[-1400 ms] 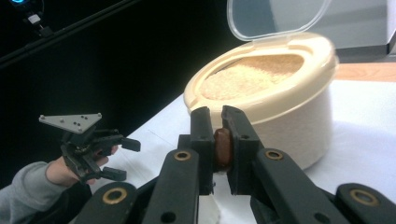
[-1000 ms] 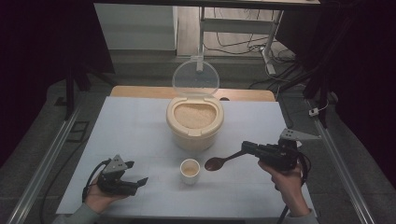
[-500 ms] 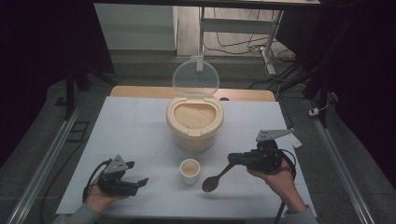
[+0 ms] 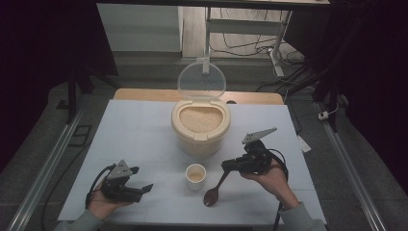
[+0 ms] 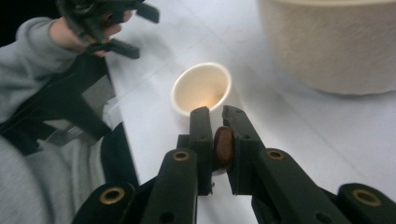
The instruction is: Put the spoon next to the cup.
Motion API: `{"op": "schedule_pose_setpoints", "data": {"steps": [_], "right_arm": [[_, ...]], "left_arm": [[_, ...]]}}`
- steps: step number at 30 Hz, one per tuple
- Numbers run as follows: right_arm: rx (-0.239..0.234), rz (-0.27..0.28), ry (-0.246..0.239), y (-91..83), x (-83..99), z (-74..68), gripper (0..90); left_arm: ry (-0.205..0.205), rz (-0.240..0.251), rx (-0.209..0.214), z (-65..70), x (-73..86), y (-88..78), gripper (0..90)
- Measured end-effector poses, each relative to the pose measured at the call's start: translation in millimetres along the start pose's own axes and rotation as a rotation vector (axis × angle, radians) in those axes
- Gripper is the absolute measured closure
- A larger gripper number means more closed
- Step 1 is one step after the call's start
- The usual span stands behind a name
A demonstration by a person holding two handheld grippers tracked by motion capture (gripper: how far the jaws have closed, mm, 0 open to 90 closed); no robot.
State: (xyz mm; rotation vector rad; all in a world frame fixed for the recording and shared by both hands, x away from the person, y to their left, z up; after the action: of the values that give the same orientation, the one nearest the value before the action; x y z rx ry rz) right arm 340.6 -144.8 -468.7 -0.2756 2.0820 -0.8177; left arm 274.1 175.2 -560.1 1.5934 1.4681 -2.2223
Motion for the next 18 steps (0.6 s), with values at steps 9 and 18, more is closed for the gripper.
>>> {"op": "schedule_pose_setpoints", "data": {"steps": [9, 18], "right_arm": [[0.114, 0.081, 0.058, 17.1, -3.8, 28.4, 73.4], [0.226, 0.073, 0.082, 33.7, 5.7, 58.9, 62.5]], "left_arm": [[0.001, -0.001, 0.001, 0.2, 0.2, 0.1, 16.9], [0.003, -0.001, 0.0, 0.3, 0.4, 0.5, 16.9]]}}
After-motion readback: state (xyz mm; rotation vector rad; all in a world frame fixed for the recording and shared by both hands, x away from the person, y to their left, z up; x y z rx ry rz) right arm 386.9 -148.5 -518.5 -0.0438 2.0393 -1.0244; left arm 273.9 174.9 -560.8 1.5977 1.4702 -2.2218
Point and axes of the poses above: each handheld gripper's, and its own axes: y roughly forward along the jaws, x roughly out of its underside, z roughly to its right, the point moved 7 cm from there along y, roughly forward along the jaws, and after that the axes turned 5 degrees about y, right-handed, at the moved point
